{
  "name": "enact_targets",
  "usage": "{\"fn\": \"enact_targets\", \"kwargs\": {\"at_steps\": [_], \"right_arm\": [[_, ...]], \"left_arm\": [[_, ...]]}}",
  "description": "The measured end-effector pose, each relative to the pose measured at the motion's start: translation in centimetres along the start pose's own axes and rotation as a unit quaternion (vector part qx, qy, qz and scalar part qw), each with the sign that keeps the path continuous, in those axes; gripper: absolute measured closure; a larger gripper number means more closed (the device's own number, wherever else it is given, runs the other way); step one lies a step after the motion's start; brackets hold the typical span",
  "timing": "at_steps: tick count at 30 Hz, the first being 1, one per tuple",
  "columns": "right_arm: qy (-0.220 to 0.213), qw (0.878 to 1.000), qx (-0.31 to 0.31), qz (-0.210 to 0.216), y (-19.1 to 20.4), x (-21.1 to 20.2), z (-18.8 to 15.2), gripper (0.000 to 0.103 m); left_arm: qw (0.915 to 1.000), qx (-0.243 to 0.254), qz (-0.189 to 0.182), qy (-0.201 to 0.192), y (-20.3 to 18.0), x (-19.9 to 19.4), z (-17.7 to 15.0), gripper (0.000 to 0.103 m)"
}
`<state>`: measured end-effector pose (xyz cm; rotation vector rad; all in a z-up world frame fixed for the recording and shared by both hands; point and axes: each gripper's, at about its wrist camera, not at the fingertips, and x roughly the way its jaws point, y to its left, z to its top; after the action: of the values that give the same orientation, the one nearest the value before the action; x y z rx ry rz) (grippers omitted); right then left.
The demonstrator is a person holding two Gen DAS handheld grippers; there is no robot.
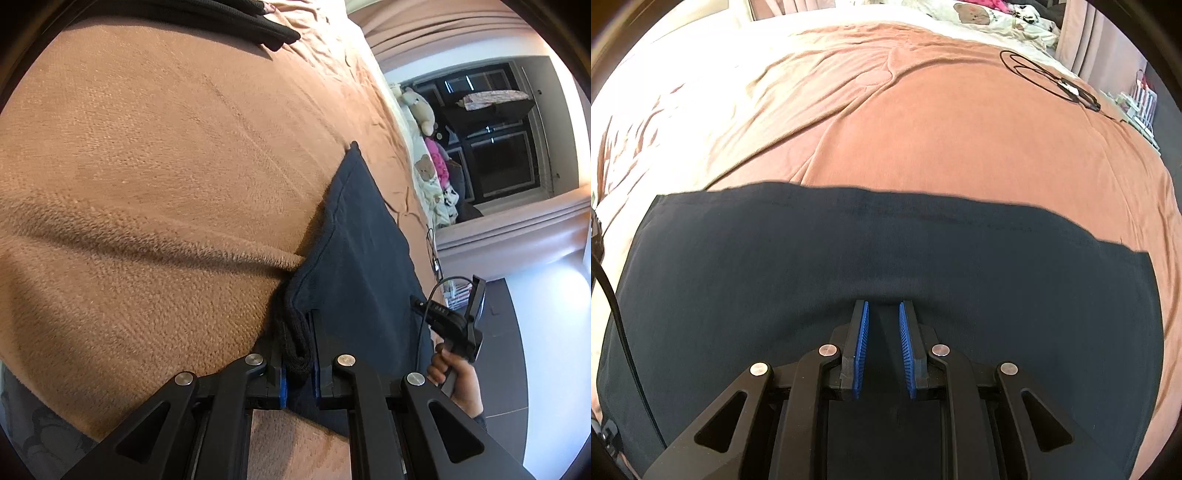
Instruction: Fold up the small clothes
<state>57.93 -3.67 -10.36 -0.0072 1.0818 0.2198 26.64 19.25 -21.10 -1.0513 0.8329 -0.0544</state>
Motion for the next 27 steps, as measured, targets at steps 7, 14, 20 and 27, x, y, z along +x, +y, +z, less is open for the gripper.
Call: {"fn": "enact_targets", "kwargs": {"at_steps": [7, 14, 20, 27], "right_arm": [[-0.001, 1.0, 0.019, 0.006, -0.5, 2.1, 2.5, 0.089], [0.012, 0.998, 0.058, 0.038, -2.0, 2.9, 3.9, 0.089], [0.025, 0.997, 0.053, 0.05, -1.8, 1.0, 1.6, 0.089], [0.033, 0.994, 0.045, 0.096, -1.7, -1.8, -3.9, 0.089]], "left_arm": [[1.0, 0.001, 0.001, -0.001, -0.1, 0.2, 0.0, 0.094], [1.0, -0.003, -0.006, 0.0, 0.0, 0.2, 0.0, 0.094], [0.9984, -0.026, -0.049, 0.012, 0.2, -0.6, 0.3, 0.096], [0.9942, -0.017, -0.105, 0.016, -2.2, -2.3, 0.8, 0.096]]}}
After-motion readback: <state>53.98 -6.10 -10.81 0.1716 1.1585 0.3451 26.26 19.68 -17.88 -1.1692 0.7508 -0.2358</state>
